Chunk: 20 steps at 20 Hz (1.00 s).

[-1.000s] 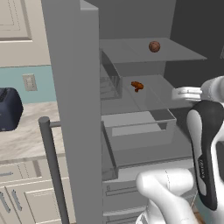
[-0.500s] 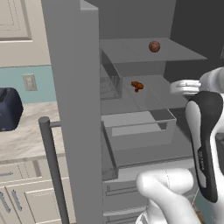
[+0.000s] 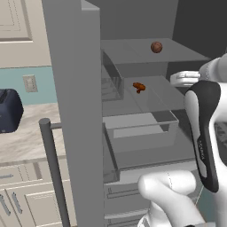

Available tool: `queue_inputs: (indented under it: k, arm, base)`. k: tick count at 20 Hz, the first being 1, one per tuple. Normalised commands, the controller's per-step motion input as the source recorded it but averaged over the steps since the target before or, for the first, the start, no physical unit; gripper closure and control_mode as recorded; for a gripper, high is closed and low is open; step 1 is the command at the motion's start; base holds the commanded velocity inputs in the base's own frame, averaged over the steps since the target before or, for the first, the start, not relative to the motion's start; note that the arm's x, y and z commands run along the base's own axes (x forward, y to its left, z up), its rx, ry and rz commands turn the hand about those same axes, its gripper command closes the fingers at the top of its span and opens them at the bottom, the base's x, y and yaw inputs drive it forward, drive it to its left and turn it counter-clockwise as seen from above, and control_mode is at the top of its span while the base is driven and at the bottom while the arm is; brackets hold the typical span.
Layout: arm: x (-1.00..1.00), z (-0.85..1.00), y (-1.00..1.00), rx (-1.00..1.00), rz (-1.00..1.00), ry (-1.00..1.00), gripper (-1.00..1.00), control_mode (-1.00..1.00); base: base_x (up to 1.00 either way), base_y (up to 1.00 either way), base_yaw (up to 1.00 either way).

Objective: Pick the egg and butter from the fridge and place them by the bowl for mixing.

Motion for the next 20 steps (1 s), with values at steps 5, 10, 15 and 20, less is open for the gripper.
queue_inputs:
  k: [5, 10, 15, 20]
  arm:
    - [0.02, 0.18, 0.00, -0.03, 0.00, -0.05, -1.00, -1.00]
    - [0.10, 0.15, 0.00, -0.01, 0.00, -0.01, -1.00, -1.00]
    - [0.19, 0.12, 0.00, 0.00, 0.00, 0.00, -1.00, -1.00]
    - [0.22, 0.08, 0.00, 0.00, 0.00, -0.02, -1.00, -1.00]
  base:
    - [0.00, 0.00, 0.00]
    - [0.00, 0.00, 0.00]
    - [0.00, 0.00, 0.00]
    - [0.00, 0.00, 0.00]
